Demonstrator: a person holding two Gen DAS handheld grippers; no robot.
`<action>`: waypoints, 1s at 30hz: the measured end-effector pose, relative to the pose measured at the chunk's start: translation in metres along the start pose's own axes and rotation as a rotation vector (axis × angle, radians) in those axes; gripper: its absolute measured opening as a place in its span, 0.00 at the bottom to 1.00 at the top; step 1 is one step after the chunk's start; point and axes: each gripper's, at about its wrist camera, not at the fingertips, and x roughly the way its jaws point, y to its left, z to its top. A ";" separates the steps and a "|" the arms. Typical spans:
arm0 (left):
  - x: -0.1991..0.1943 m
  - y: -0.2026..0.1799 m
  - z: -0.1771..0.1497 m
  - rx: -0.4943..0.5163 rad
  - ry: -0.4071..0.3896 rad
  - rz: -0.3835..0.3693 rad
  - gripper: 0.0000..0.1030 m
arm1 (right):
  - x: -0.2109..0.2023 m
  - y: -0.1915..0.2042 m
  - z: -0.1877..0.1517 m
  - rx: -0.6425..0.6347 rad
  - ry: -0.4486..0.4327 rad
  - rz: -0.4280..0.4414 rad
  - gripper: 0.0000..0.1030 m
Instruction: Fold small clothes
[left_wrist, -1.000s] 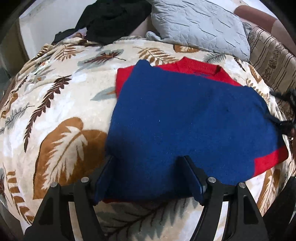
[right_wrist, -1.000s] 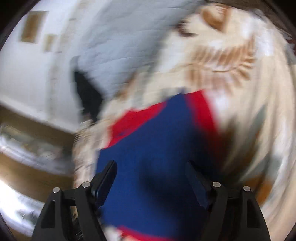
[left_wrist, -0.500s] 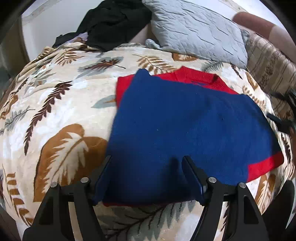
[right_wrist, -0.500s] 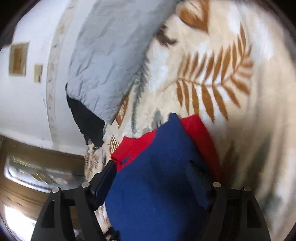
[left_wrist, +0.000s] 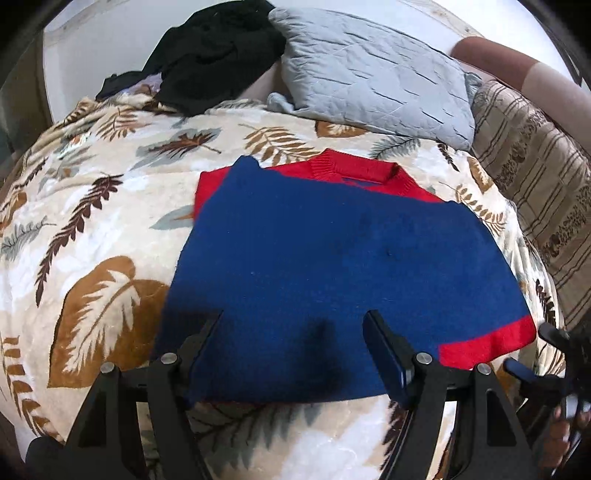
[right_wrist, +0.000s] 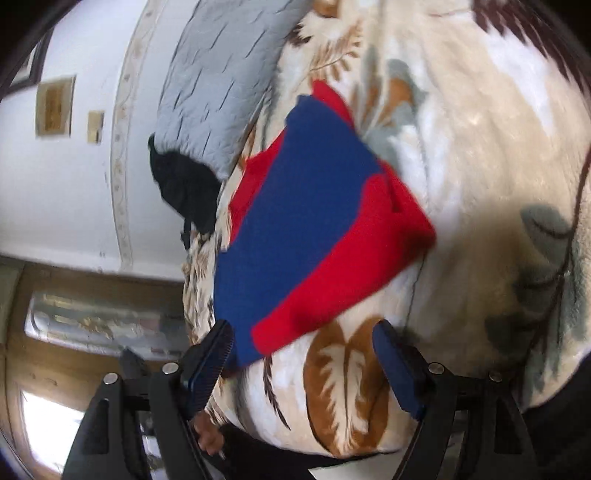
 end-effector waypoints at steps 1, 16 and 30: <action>-0.001 -0.001 -0.001 -0.002 0.000 0.002 0.73 | 0.002 -0.001 0.002 0.014 -0.001 -0.005 0.79; 0.027 -0.032 0.014 0.039 0.013 0.028 0.73 | -0.003 0.005 0.022 -0.037 -0.173 -0.055 0.78; 0.052 -0.041 0.028 0.028 0.046 0.026 0.73 | -0.015 0.015 0.030 -0.134 -0.124 -0.135 0.70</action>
